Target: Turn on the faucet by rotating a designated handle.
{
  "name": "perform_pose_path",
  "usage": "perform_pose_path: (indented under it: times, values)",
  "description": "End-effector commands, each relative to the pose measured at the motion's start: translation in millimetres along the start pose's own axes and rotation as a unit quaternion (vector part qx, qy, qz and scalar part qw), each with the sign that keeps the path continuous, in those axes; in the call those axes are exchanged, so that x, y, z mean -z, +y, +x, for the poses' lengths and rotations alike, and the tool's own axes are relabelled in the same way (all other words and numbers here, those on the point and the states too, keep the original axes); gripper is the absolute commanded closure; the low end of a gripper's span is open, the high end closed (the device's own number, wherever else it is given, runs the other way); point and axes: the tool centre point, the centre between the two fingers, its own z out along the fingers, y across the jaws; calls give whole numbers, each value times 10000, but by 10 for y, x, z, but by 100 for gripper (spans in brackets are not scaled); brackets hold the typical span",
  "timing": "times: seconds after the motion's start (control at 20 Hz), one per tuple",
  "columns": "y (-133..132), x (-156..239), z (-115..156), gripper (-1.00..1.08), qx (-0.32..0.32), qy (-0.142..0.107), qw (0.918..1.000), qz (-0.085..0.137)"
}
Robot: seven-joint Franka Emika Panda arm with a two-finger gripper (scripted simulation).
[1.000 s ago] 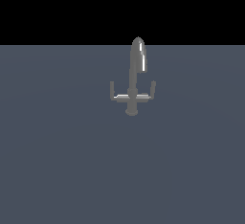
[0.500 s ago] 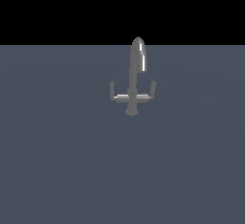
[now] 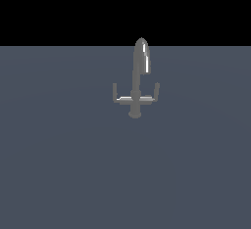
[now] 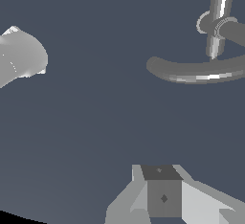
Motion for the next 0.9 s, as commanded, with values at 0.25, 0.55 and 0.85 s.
perform_pose_path:
  times: [0.25,0.55,0.85]
  values:
    - [291,-55,146,108,1130,-507,9923,66]
    - [517,-106,283,108,2012,-896,9753,173]
    - [737,-165,439,108,2868,-1268,9490,327]
